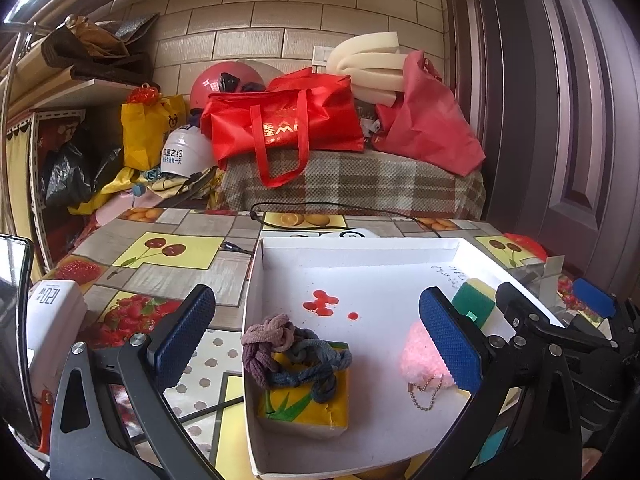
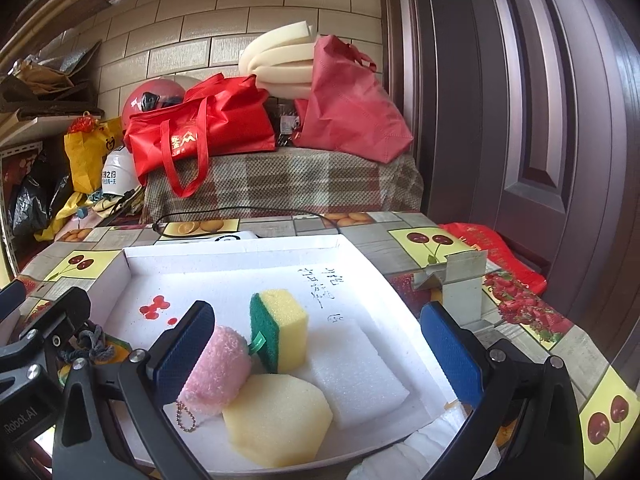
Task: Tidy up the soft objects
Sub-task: 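Lower the scouring sponge into the box and open the right tool, then move both tools out of the box toward the remaining items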
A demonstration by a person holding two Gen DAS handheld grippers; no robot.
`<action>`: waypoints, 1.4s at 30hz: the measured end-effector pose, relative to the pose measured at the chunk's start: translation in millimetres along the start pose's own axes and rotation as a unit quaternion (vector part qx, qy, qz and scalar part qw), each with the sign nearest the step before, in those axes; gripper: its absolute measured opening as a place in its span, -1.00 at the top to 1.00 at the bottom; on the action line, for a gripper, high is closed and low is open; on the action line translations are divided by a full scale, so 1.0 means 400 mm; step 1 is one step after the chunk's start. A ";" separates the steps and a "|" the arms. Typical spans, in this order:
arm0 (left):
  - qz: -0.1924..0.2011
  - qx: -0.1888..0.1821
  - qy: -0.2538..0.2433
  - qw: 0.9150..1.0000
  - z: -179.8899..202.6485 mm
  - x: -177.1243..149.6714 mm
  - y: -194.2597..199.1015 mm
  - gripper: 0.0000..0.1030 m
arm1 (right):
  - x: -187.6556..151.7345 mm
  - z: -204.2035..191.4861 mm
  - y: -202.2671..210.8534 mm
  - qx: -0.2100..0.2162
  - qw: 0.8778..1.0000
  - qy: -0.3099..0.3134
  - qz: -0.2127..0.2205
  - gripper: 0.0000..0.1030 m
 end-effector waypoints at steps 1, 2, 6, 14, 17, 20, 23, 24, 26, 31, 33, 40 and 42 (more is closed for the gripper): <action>0.001 0.000 -0.002 1.000 -0.001 -0.003 0.004 -1.00 | -0.001 0.000 0.002 -0.001 1.000 0.001 0.000 -1.00; 0.002 0.001 -0.003 1.000 -0.001 -0.004 0.006 -1.00 | -0.002 0.000 0.004 -0.003 1.000 0.001 0.001 -1.00; 0.007 0.005 -0.011 1.000 0.001 -0.010 0.019 -1.00 | -0.006 0.005 0.017 -0.009 1.000 -0.001 0.005 -1.00; 0.005 0.014 -0.019 1.000 -0.002 -0.026 0.051 -1.00 | -0.019 0.008 0.054 -0.017 1.000 0.000 0.007 -1.00; 0.004 0.016 -0.022 1.000 -0.003 -0.033 0.064 -1.00 | -0.026 0.011 0.069 -0.017 1.000 -0.001 0.007 -1.00; 0.003 0.018 -0.023 1.000 -0.006 -0.038 0.077 -1.00 | -0.034 0.014 0.087 -0.015 1.000 -0.004 0.007 -1.00; 0.003 0.020 -0.024 1.000 -0.009 -0.044 0.093 -1.00 | -0.043 0.017 0.108 -0.014 1.000 -0.005 0.007 -1.00; 0.004 0.021 -0.025 0.999 -0.010 -0.046 0.099 -1.00 | -0.046 0.019 0.116 -0.012 1.000 -0.006 0.007 -1.00; 0.004 0.021 -0.026 0.999 -0.010 -0.050 0.107 -1.00 | -0.053 0.022 0.133 -0.007 1.000 -0.007 0.010 -1.00; 0.003 0.019 -0.032 0.999 -0.008 -0.059 0.127 -1.00 | -0.071 0.005 0.180 0.009 1.000 0.014 0.010 -1.00; 0.001 0.019 -0.033 0.999 -0.008 -0.063 0.135 -1.00 | -0.080 -0.001 0.204 0.022 0.999 0.021 0.011 -1.00; 0.002 0.014 -0.035 0.999 -0.010 -0.071 0.157 -1.00 | -0.111 0.024 0.281 0.031 0.999 0.025 0.013 -1.00; 0.003 0.007 -0.036 0.999 -0.011 -0.075 0.167 -1.00 | -0.125 0.046 0.322 0.040 0.999 0.021 0.020 -1.00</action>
Point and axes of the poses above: each gripper's, at about its wrist camera, not at the fingertips, and y roughly against the way its jaws point, z to its right, x to its top, the point moved 3 cm from there along -y, roughly the way its jaws point, and after that the axes turned 3 degrees about y, right-handed, at the moved point
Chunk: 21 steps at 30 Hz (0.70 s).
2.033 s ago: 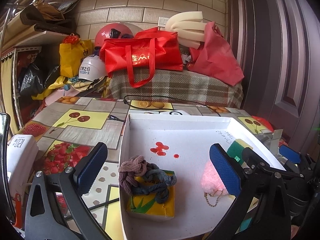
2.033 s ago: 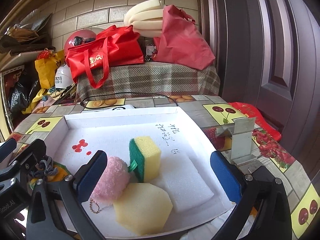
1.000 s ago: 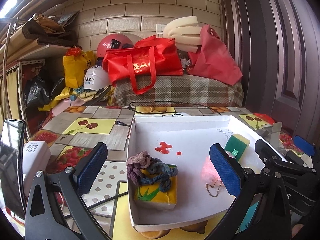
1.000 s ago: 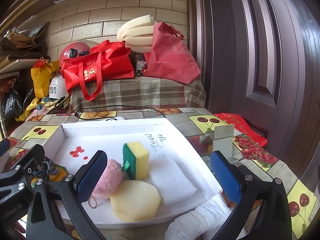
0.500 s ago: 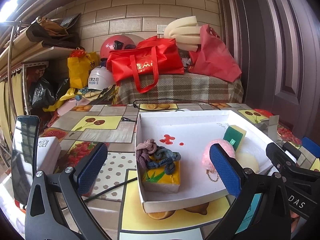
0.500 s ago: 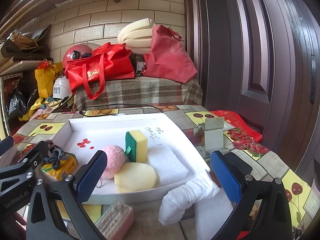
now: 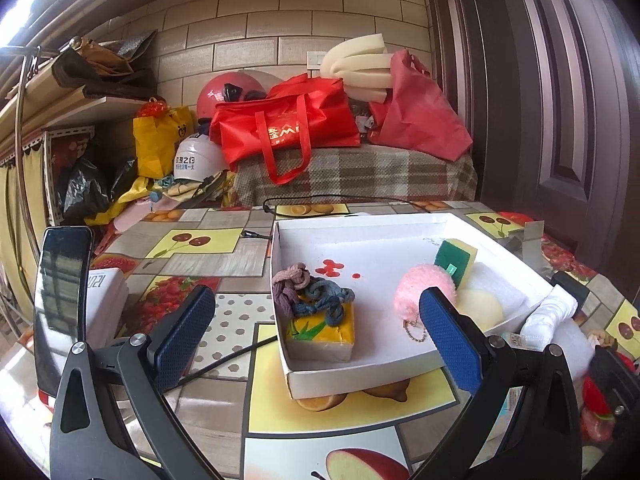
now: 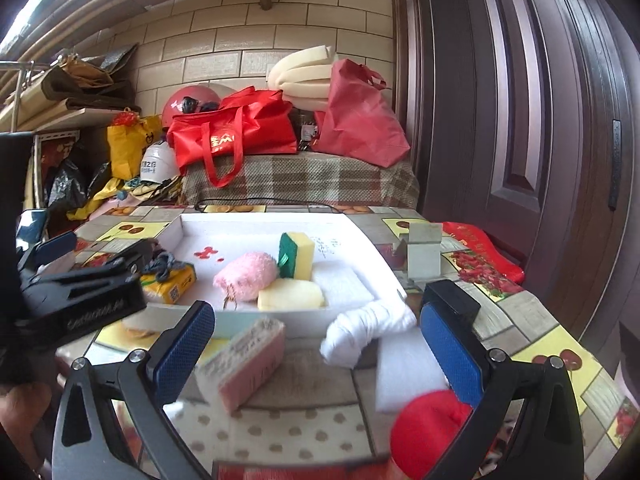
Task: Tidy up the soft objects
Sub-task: 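Move both tools out of the box toward the remaining items, then grasp the blue-white tissue pack with the left tool while the right grasps the patterned cloth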
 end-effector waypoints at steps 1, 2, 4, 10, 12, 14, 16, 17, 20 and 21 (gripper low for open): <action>0.000 -0.003 0.000 1.000 0.000 -0.001 0.004 -1.00 | -0.008 0.016 0.025 0.005 1.000 -0.004 0.005 -1.00; -0.001 -0.007 -0.002 1.000 0.001 -0.003 0.007 -1.00 | -0.013 0.028 0.039 0.007 1.000 -0.007 0.005 -1.00; -0.006 -0.018 -0.008 1.000 0.008 -0.007 0.013 -1.00 | -0.034 0.072 0.073 0.005 1.000 -0.020 -0.004 -1.00; -0.030 -0.088 -0.058 0.994 0.070 -0.030 0.048 -1.00 | -0.083 0.242 0.108 -0.022 0.994 -0.079 -0.067 -1.00; -0.049 -0.124 -0.079 0.988 0.103 -0.043 0.056 -1.00 | -0.104 0.291 0.113 -0.008 0.991 -0.099 -0.092 -1.00; -0.086 -0.162 -0.100 0.978 0.143 -0.061 0.054 -1.00 | -0.117 0.322 0.117 0.007 0.988 -0.106 -0.112 -1.00; -0.113 -0.169 -0.126 0.971 0.181 -0.077 0.047 -0.99 | -0.129 0.334 0.119 0.014 0.987 -0.092 -0.133 -1.00; -0.121 -0.162 -0.141 0.969 0.198 -0.084 0.043 -0.99 | -0.137 0.335 0.118 0.013 0.986 -0.079 -0.144 -1.00; -0.143 -0.156 -0.161 0.964 0.228 -0.103 0.029 -0.99 | -0.171 0.349 0.111 0.018 0.982 -0.061 -0.180 -1.00; -0.152 -0.162 -0.158 0.962 0.232 -0.104 0.020 -0.99 | -0.183 0.360 0.103 0.023 0.978 -0.067 -0.194 -1.00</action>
Point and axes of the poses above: each gripper's, at about its wrist camera, not at the fingertips, and y roughly against the way its jaws point, z to its right, x to its top, the point moved 3 cm from there along -y, roughly the way its jaws point, and after that the axes turned 3 degrees about y, right-handed, at the moved point
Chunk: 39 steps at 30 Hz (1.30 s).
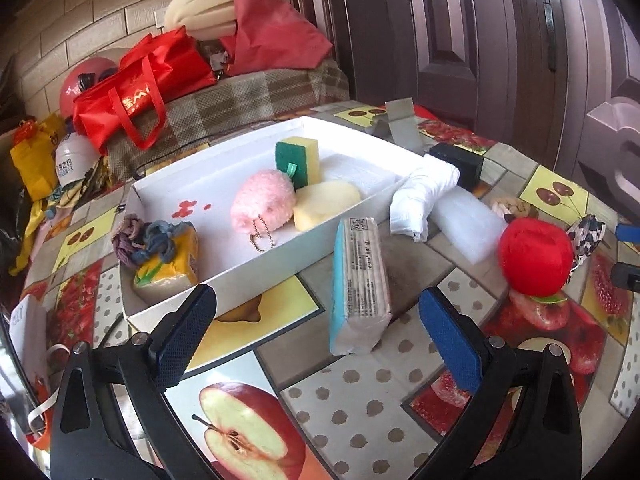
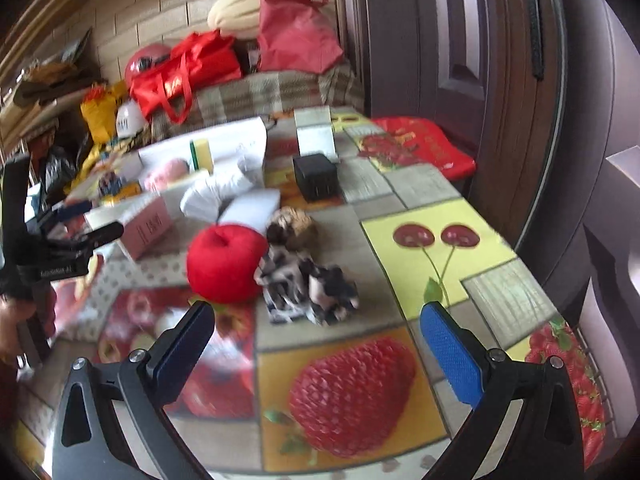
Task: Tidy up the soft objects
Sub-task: 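Grasp the blue-white tissue pack with the left tool while the right grasps the patterned cloth, then carry the tissue pack and patterned cloth into the box and open both tools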
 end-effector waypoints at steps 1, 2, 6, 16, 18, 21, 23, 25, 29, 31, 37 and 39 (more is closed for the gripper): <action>-0.007 -0.005 0.005 1.000 -0.002 0.001 -0.010 -0.99 | -0.004 0.013 -0.013 0.011 1.000 -0.009 -0.013 -1.00; -0.016 -0.008 0.010 1.000 -0.003 0.002 -0.021 -0.98 | -0.007 0.024 -0.019 0.020 0.999 -0.016 -0.023 -1.00; -0.055 -0.015 0.018 0.998 0.001 0.010 -0.074 -0.87 | 0.006 0.033 -0.056 0.042 0.998 -0.012 -0.052 -0.95; -0.093 -0.019 -0.024 0.995 0.047 0.007 -0.126 0.50 | 0.055 -0.025 -0.144 0.030 0.992 0.096 -0.079 0.34; -0.077 -0.023 -0.009 0.997 0.029 0.011 -0.110 0.50 | 0.051 -0.023 -0.134 0.027 0.992 0.095 -0.073 0.38; -0.009 -0.023 0.020 0.999 -0.001 0.024 -0.043 0.50 | 0.056 -0.007 -0.085 0.010 0.996 0.080 -0.029 0.43; 0.036 -0.010 0.045 0.998 -0.025 0.025 0.007 0.50 | 0.060 -0.006 -0.026 -0.008 0.997 0.077 0.029 0.43; 0.076 0.019 0.074 0.994 -0.053 0.017 0.055 0.50 | 0.055 -0.010 0.034 -0.012 0.994 0.066 0.084 0.43; 0.142 0.072 0.110 0.981 -0.091 -0.004 0.134 0.49 | 0.051 -0.044 0.093 -0.020 0.988 0.046 0.143 0.41; 0.154 0.082 0.109 0.979 -0.093 -0.012 0.153 0.49 | 0.053 -0.076 0.091 -0.003 0.988 0.044 0.146 0.41; 0.154 0.103 0.106 0.977 -0.098 -0.024 0.158 0.49 | 0.078 -0.207 0.025 0.042 0.987 0.080 0.130 0.41; 0.152 0.104 0.113 0.976 -0.104 -0.028 0.157 0.49 | 0.080 -0.239 0.008 0.051 0.987 0.081 0.127 0.41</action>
Point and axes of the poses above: each gripper's, at about its wrist camera, not at the fingertips, and y roughly against the way its jaws point, z to its right, x to its top, the point moved 3 cm from there along -y, roughly the way its jaws point, and after that the axes turned 3 degrees about y, right-handed, at the moved point
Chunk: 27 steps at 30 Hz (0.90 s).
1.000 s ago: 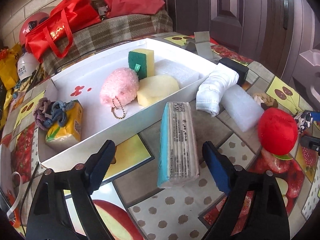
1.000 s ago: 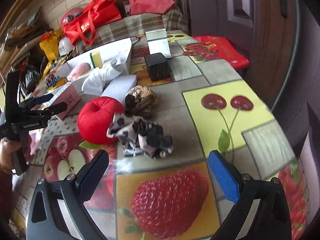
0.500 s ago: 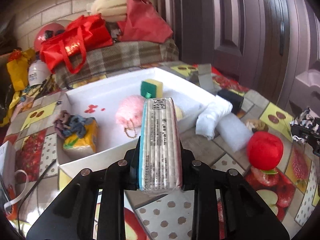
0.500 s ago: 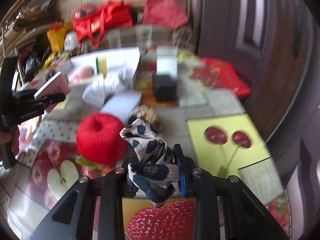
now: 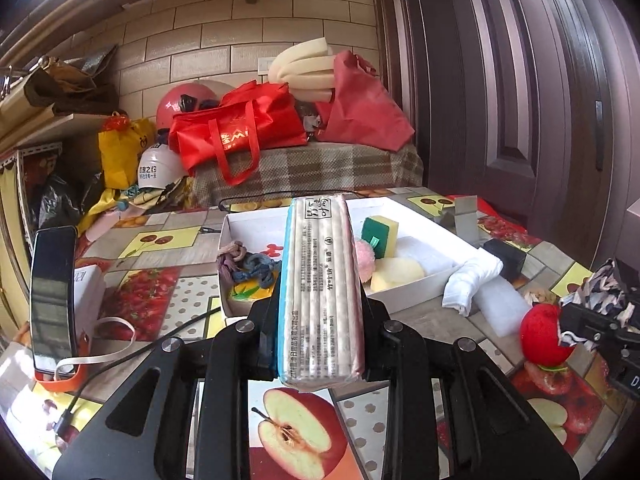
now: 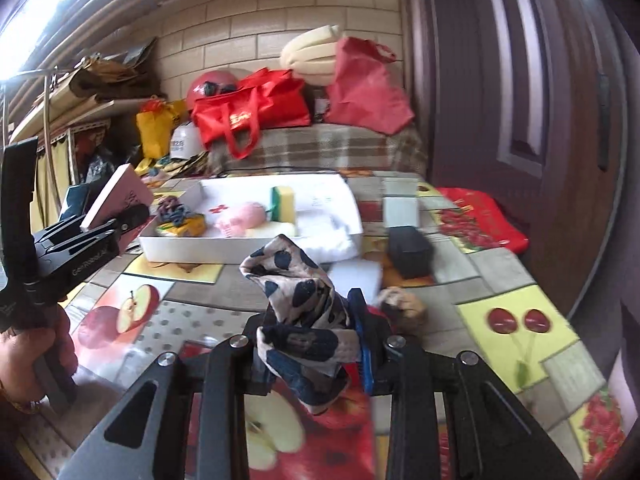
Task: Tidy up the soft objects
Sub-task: 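Carry the tissue pack and patterned cloth into the box and open both tools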
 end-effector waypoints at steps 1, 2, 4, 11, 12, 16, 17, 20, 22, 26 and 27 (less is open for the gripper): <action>-0.001 0.000 0.003 1.000 -0.005 -0.001 0.001 0.49 | 0.002 -0.011 -0.008 0.003 1.000 0.000 -0.001 0.41; -0.002 0.001 0.005 1.000 -0.007 -0.002 0.002 0.49 | 0.006 -0.024 -0.019 0.006 1.000 0.000 0.000 0.41; -0.007 0.002 0.008 1.000 -0.010 -0.003 -0.002 0.49 | 0.012 -0.039 -0.031 0.007 1.000 0.001 0.001 0.41; -0.021 0.015 0.014 1.000 -0.028 0.001 -0.035 0.49 | 0.036 -0.050 -0.096 -0.002 1.000 -0.023 -0.011 0.41; -0.023 0.019 0.016 0.999 -0.034 0.003 -0.043 0.49 | 0.040 -0.050 -0.105 -0.004 1.000 -0.026 -0.011 0.41; -0.030 0.035 0.019 0.999 -0.053 0.009 -0.072 0.49 | 0.062 -0.066 -0.144 -0.014 1.000 -0.025 -0.007 0.41; -0.031 0.038 0.020 0.999 -0.059 0.010 -0.078 0.49 | 0.068 -0.070 -0.154 -0.016 1.000 -0.023 -0.006 0.41; -0.041 0.037 0.027 0.998 -0.075 0.012 -0.099 0.49 | 0.084 -0.082 -0.182 -0.023 1.000 -0.021 -0.003 0.41; -0.048 0.036 0.035 0.998 -0.087 0.014 -0.113 0.49 | 0.093 -0.084 -0.197 -0.028 0.999 -0.026 -0.001 0.41; -0.047 0.044 0.035 0.997 -0.101 0.024 -0.137 0.49 | 0.108 -0.078 -0.227 -0.033 0.999 -0.041 0.000 0.41; -0.047 0.046 0.033 0.997 -0.104 0.027 -0.146 0.49 | 0.113 -0.076 -0.237 -0.035 0.998 -0.044 -0.001 0.41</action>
Point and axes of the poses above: each gripper's, at about its wrist camera, not at the fingertips, and y roughly against the way its jaws point, z to its right, x to its top, the point moved 3 cm from there along -y, roughly the way its jaws point, and after that the axes turned 3 degrees about y, right-handed, at the moved point
